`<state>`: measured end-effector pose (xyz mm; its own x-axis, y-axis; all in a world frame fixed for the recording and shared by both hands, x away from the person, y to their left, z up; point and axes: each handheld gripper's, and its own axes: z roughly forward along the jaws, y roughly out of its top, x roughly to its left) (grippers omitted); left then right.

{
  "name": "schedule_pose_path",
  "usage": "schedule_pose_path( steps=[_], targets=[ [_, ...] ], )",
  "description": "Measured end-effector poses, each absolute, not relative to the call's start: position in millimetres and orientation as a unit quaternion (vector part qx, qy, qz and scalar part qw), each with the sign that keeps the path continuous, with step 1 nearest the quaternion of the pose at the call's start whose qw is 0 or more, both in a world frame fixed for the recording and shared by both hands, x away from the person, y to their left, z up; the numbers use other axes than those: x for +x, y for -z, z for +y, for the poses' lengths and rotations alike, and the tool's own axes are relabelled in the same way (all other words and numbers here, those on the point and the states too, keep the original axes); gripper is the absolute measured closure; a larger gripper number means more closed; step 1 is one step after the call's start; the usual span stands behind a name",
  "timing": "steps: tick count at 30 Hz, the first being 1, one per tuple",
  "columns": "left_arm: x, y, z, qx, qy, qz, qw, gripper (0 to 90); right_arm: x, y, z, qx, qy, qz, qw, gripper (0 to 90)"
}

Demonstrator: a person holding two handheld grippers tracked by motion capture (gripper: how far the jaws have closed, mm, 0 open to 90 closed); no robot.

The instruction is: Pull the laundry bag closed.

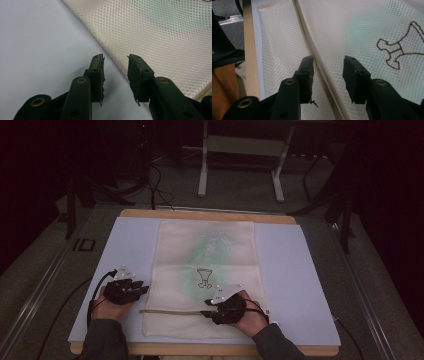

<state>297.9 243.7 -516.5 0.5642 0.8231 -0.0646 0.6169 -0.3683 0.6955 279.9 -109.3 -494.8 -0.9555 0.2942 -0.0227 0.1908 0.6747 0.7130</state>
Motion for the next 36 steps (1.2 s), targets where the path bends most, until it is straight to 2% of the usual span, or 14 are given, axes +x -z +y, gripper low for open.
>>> schedule_pose_path(
  steps=[36],
  targets=[
    [297.9,515.7,243.6,0.815,-0.148,0.439,0.349,65.2,282.0,497.7,-62.2,0.101,-0.385,0.916,0.057,60.2]
  ],
)
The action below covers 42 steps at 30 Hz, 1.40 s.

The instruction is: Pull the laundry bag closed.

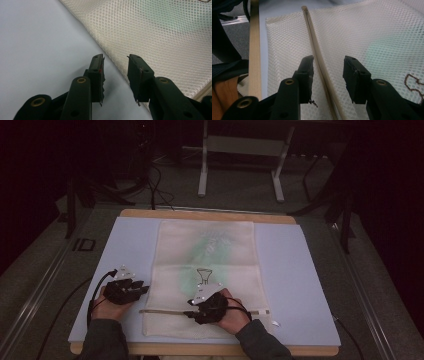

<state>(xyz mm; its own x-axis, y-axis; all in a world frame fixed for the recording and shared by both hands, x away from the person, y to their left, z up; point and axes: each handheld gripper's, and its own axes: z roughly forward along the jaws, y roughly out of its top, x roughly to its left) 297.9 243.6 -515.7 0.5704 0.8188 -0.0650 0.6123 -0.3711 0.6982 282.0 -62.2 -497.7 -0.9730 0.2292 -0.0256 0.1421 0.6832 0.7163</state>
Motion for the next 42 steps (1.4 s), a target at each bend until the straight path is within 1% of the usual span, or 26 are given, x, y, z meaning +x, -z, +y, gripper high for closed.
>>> schedule_pose_path(
  steps=[42],
  targets=[
    [298.1,515.2,244.3,0.815,-0.142,0.437,0.353,64.9,288.1,502.0,-26.2,0.086,-0.385,0.918,0.046,60.6]
  ],
)
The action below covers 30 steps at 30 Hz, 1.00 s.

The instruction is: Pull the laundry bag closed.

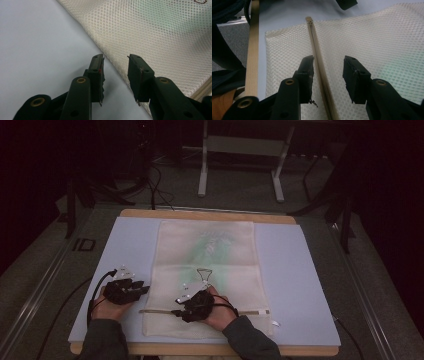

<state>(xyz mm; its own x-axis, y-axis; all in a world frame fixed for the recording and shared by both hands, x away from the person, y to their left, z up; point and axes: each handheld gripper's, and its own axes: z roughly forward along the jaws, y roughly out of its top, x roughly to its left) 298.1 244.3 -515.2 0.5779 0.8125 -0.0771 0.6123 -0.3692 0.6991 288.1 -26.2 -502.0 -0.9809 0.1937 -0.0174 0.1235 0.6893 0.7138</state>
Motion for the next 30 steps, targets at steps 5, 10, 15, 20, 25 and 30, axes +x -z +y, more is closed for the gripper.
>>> schedule_pose_path(
  steps=[5,10,15,20,25,30],
  targets=[
    [298.1,515.0,245.0,0.816,-0.141,0.436,0.353,64.9,288.2,503.2,-20.8,0.083,-0.387,0.917,0.047,62.8],
    [298.0,515.0,244.9,0.815,-0.141,0.437,0.354,64.9,289.3,504.9,-17.2,0.083,-0.386,0.918,0.045,64.3],
    [298.0,514.9,244.4,0.815,-0.14,0.436,0.355,64.8,289.5,506.1,-12.2,0.078,-0.384,0.919,0.042,65.2],
    [298.0,514.6,245.3,0.815,-0.139,0.436,0.356,64.8,290.3,507.3,-5.7,0.078,-0.388,0.918,0.04,66.0],
    [297.9,514.7,245.4,0.814,-0.14,0.437,0.356,64.8,289.3,508.3,1.4,0.072,-0.387,0.918,0.042,70.0],
    [298.1,514.8,245.4,0.814,-0.139,0.436,0.356,64.8,288.5,509.2,9.3,0.065,-0.387,0.919,0.042,72.8]
  ],
)
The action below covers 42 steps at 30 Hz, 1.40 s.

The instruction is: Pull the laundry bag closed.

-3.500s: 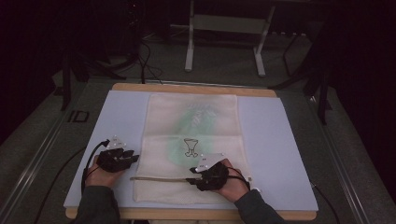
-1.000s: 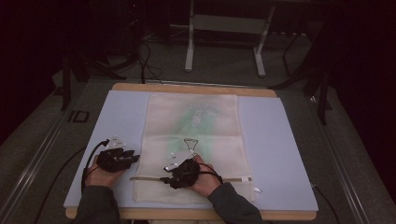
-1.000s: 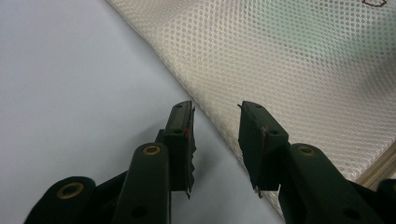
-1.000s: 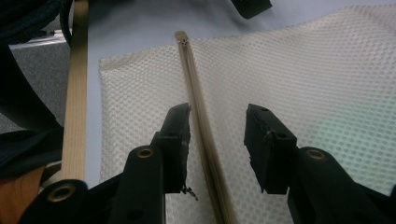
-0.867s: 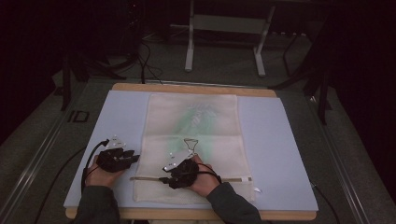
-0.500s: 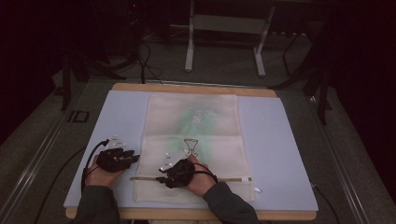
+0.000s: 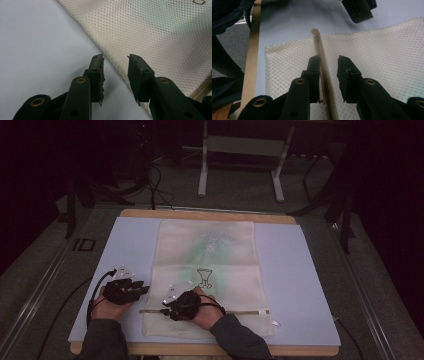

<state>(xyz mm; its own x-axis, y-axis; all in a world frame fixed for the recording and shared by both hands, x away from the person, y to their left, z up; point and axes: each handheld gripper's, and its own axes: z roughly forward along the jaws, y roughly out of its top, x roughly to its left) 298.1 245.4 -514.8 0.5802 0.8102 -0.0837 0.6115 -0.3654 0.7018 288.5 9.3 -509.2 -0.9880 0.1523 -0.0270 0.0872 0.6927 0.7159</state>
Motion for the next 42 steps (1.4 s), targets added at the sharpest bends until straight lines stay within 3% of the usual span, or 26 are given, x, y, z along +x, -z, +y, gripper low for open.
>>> schedule_pose_path(
  steps=[8,42],
  targets=[
    [298.1,514.7,245.8,0.814,-0.14,0.437,0.356,64.8,287.7,511.9,23.5,0.058,-0.385,0.92,0.039,77.9],
    [298.0,514.2,251.7,0.807,-0.142,0.444,0.362,64.6,292.2,525.5,74.6,0.054,-0.381,0.923,0.021,77.3]
  ],
)
